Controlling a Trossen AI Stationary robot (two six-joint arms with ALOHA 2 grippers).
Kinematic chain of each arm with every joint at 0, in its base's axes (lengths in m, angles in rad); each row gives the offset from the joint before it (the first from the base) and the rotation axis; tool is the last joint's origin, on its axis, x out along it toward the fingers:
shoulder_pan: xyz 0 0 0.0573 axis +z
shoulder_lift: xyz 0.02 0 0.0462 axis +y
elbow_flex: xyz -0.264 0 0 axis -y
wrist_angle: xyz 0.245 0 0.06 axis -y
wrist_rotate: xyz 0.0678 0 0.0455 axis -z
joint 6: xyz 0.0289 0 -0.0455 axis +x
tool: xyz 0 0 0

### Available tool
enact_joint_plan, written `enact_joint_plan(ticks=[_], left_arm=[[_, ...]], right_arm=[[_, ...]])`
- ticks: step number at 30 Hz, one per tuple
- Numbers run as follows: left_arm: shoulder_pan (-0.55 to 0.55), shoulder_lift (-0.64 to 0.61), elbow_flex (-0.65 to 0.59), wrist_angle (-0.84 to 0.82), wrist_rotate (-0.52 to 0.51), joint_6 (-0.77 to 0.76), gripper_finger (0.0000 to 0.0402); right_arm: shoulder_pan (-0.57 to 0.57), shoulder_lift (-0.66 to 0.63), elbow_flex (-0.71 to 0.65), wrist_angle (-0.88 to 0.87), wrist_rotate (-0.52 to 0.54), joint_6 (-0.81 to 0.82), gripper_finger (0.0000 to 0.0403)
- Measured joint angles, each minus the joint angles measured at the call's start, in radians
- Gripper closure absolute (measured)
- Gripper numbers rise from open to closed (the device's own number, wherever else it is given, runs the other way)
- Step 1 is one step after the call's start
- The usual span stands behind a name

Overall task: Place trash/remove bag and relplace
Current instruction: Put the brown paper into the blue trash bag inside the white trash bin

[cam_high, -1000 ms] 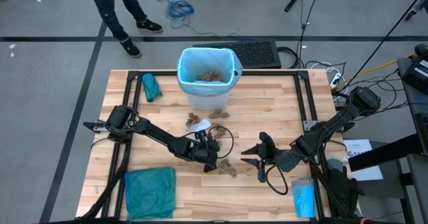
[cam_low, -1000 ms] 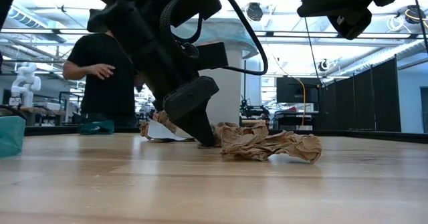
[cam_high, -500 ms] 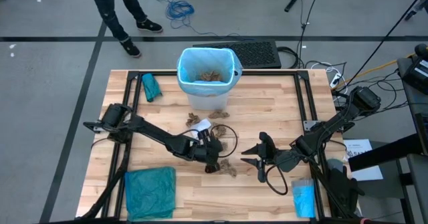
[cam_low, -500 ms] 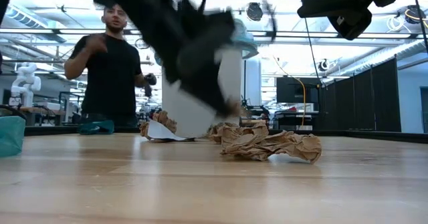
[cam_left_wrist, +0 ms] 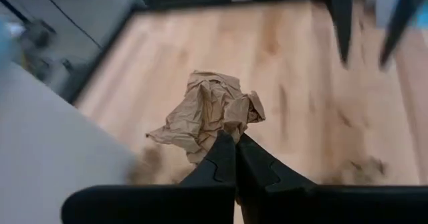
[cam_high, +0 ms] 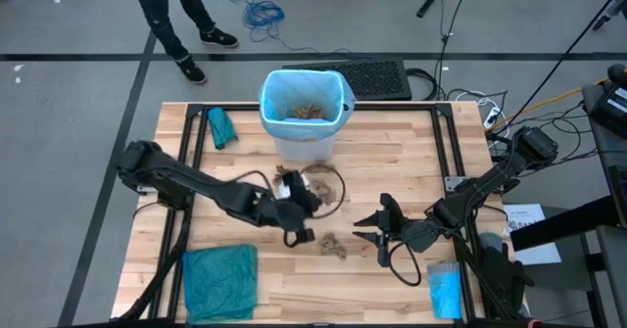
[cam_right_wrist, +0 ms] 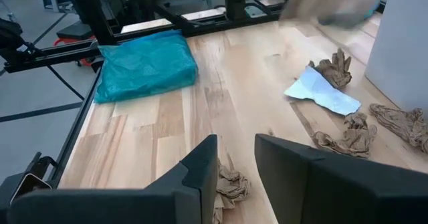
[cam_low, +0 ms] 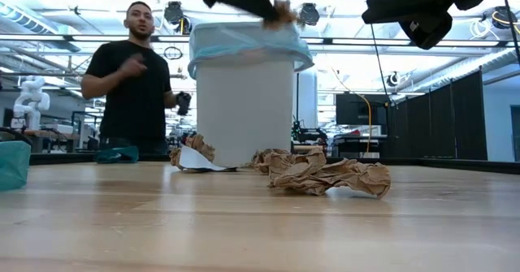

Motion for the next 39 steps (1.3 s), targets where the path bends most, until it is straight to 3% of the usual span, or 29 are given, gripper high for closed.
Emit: enact_joint_plan(ticks=[8,15,28,39], left_arm=[[0.089,-0.11,0.065,0.002,-0.042,0.188,0.0401],[0.254,-0.126,0.129,-0.023,-0.024,0.311,0.0401],[0.558,-0.126,0.193,-0.048,0.152,0.34,0.0402],[0.715,-0.126,0.193,-0.136,0.343,0.255,0.0402]], right_arm=[[0.0,0.0,0.0,0.01,0.0,0.0,0.031],[0.0,0.0,0.0,0.018,0.0,0.004,0.031],[0.0,0.0,0.0,0.024,0.0,0.008,0.031],[0.0,0.0,0.0,0.032,0.0,0.008,0.031]])
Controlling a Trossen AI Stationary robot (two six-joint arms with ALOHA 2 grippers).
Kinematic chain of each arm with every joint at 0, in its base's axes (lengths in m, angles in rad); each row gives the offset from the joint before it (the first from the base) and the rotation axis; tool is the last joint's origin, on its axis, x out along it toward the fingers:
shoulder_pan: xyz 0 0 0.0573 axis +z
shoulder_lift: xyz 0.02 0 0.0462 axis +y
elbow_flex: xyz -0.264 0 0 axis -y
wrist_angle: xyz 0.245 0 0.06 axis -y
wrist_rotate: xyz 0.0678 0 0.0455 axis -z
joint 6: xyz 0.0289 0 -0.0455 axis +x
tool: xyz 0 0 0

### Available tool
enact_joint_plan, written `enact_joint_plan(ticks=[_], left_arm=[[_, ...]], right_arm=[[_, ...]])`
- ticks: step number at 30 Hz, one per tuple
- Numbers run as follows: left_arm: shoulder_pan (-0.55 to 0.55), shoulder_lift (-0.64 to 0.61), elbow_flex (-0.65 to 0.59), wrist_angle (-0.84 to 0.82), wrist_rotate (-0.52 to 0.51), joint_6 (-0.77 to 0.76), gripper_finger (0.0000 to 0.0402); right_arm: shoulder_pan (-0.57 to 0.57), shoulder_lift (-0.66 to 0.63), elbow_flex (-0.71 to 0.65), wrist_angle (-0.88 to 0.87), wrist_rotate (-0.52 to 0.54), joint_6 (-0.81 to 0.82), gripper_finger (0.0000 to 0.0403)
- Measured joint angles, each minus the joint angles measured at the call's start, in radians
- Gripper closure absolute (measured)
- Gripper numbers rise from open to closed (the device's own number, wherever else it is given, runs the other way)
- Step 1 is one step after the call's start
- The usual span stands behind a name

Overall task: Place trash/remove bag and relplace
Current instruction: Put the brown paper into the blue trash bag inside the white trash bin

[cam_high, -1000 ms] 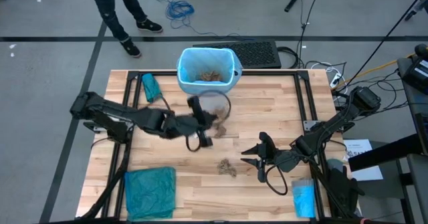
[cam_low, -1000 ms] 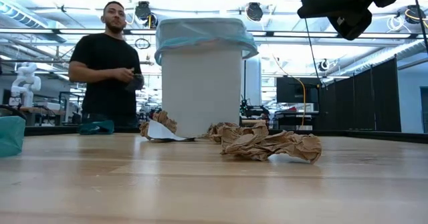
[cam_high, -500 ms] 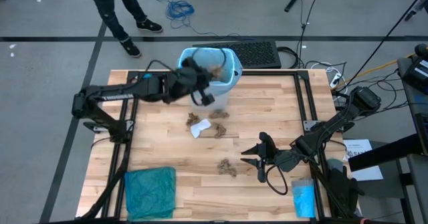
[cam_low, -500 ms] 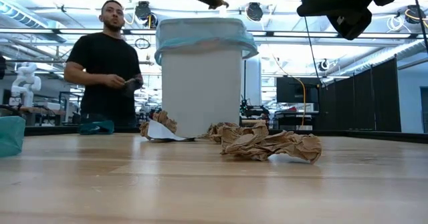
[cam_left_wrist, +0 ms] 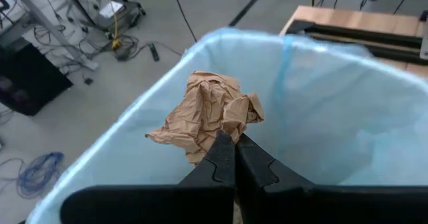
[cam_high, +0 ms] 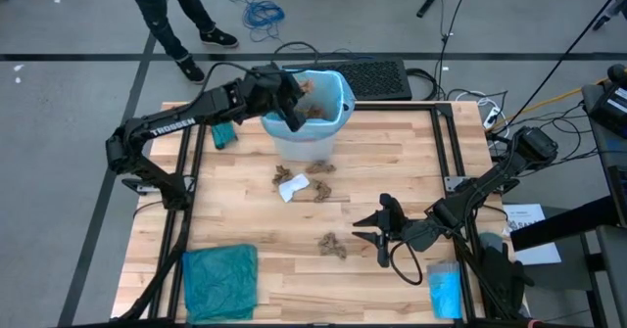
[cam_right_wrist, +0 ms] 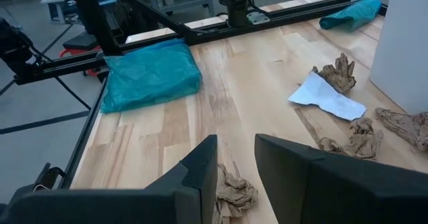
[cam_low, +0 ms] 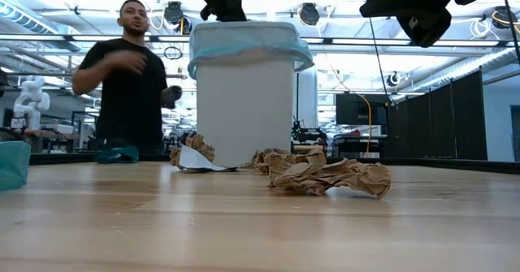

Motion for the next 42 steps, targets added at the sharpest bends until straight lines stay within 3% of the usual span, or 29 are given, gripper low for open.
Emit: enact_joint_plan(ticks=[20,32,42], left_arm=[[-0.001,0.011,-0.018,-0.048,-0.003,0.001,0.04],[-0.001,0.01,-0.018,-0.053,-0.066,0.0,0.0357],[-0.002,0.016,-0.019,-0.067,-0.066,0.0,0.0354]], right_arm=[[0.0,0.0,0.0,0.0,0.0,0.0,0.031],[0.0,0.0,0.0,0.002,0.0,0.0,0.031],[0.0,0.0,0.0,0.002,0.0,0.0,0.031]])
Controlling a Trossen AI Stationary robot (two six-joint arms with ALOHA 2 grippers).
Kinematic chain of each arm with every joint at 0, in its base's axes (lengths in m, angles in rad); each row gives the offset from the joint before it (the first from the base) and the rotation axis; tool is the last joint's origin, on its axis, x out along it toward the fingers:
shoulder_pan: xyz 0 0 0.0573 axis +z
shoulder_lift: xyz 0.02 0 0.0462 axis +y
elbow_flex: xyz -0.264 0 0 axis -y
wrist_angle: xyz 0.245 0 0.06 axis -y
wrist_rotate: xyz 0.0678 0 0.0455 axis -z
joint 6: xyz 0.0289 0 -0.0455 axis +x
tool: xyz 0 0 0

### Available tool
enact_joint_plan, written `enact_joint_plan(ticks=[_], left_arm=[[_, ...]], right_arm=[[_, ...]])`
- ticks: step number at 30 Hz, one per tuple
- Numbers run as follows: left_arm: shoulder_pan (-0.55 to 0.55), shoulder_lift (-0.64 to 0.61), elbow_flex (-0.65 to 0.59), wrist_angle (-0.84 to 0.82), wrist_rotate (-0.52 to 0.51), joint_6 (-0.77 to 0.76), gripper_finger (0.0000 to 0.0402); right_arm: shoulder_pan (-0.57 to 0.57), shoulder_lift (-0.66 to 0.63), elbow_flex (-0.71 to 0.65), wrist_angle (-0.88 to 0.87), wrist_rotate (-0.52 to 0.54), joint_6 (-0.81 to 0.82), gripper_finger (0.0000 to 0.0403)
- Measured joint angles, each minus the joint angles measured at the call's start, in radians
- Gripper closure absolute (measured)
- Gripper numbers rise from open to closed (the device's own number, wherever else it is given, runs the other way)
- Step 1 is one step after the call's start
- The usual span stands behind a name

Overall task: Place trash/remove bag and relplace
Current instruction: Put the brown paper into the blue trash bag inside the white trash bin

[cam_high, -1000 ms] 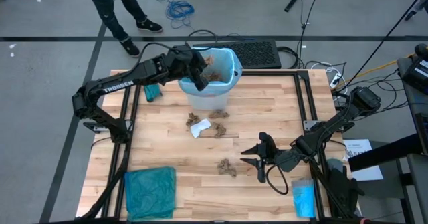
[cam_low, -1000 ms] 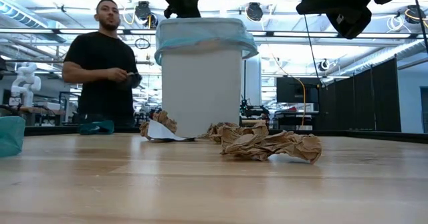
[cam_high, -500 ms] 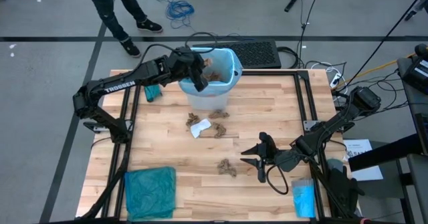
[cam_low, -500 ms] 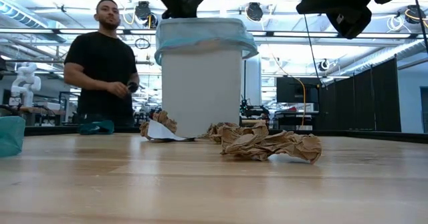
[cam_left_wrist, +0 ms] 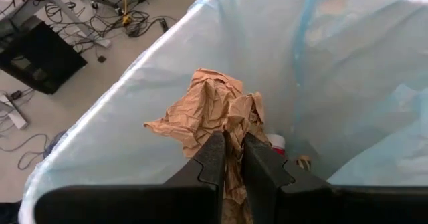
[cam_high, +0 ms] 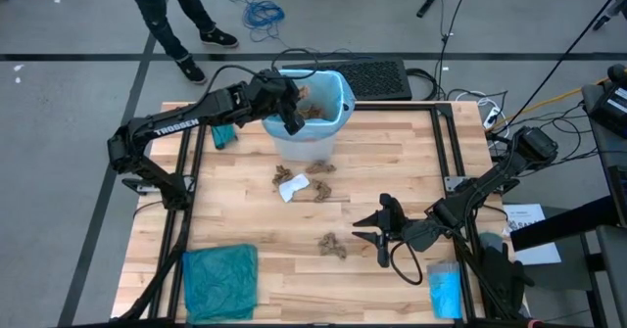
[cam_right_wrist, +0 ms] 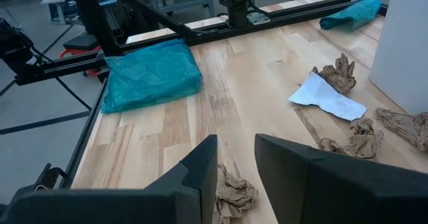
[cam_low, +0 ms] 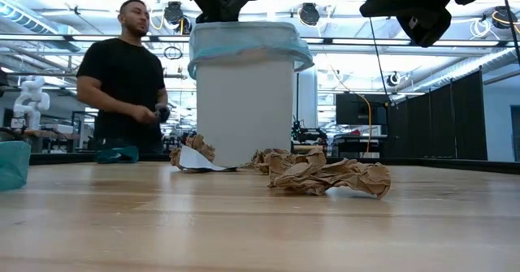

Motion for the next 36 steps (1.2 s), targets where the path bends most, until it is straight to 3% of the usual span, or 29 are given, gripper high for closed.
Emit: enact_joint_plan(ticks=[36], left_arm=[[0.0,0.0,0.0,0.0,0.043,-0.004,0.0353]], right_arm=[[0.0,0.0,0.0,0.0,0.0,0.0,0.031]])
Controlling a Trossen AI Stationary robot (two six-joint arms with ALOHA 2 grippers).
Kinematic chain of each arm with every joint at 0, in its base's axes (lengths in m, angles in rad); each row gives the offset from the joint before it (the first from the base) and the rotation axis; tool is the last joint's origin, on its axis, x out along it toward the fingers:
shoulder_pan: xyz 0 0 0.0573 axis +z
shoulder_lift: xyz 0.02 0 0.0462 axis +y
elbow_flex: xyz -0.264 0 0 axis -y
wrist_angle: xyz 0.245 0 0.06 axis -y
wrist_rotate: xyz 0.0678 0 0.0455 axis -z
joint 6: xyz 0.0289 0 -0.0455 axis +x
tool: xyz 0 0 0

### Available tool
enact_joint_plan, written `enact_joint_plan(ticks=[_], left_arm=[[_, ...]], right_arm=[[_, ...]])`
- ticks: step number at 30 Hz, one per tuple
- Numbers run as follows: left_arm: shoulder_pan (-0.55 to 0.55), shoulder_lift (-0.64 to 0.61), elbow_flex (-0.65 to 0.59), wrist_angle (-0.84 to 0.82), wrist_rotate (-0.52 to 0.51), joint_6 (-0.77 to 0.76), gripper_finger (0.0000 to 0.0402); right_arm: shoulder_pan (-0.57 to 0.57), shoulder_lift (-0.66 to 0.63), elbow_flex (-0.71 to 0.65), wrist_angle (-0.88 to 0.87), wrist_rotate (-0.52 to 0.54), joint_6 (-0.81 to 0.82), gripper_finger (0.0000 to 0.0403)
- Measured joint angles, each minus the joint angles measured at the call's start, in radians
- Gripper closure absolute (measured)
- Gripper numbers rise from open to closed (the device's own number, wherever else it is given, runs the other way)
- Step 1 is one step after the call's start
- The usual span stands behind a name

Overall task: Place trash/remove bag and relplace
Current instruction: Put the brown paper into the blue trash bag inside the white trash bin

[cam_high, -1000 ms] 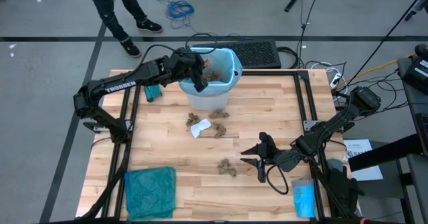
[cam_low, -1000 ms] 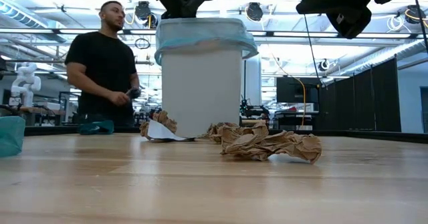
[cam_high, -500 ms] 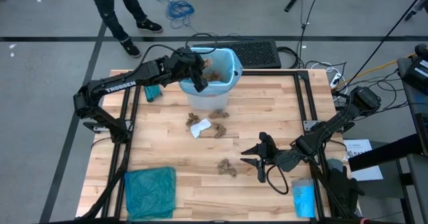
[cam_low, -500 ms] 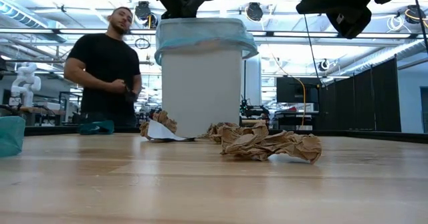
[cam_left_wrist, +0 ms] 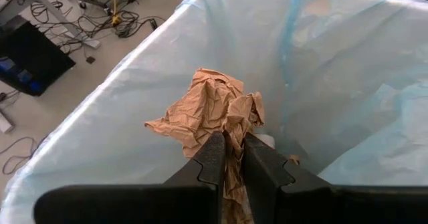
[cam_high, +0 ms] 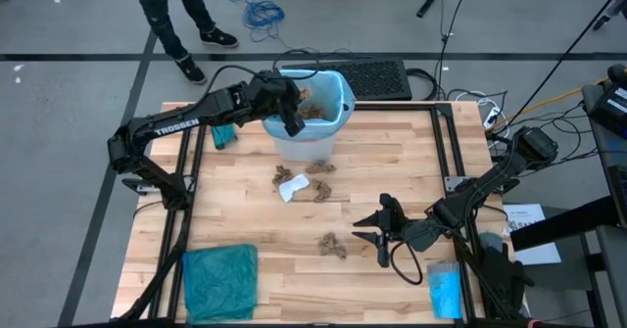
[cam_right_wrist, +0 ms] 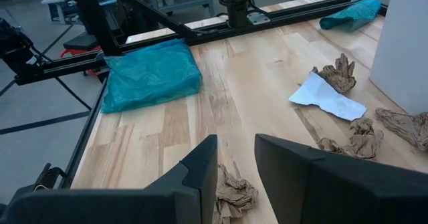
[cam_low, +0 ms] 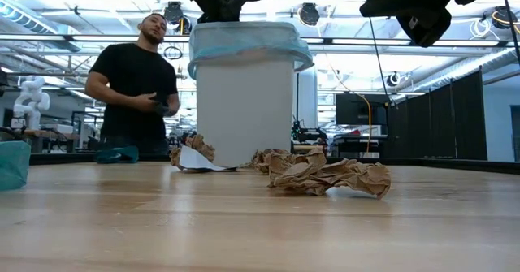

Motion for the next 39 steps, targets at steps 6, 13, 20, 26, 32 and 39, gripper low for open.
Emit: enact_joint_plan(ticks=[6,13,20,26,32,39], left_arm=[[0.0,0.0,0.0,0.0,0.034,-0.02,0.0353],[0.0,0.0,0.0,0.002,0.052,-0.021,0.0326],[0.0,0.0,0.0,0.003,0.047,-0.022,0.0265],[0.0,0.0,0.0,0.002,0.046,-0.022,0.0242],[0.0,0.0,0.0,0.003,0.044,-0.022,0.0242],[0.0,0.0,0.0,0.015,0.045,-0.021,0.0242]], right_arm=[[0.0,0.0,0.0,0.0,0.0,0.0,0.031],[0.0,0.0,0.0,0.0,0.0,0.0,0.031],[0.0,0.0,0.0,0.0,0.0,0.0,0.031],[0.0,0.0,0.0,0.0,0.0,0.0,0.031],[0.0,0.0,0.0,0.0,0.0,0.0,0.031],[0.0,0.0,0.0,0.0,0.0,0.0,0.031]])
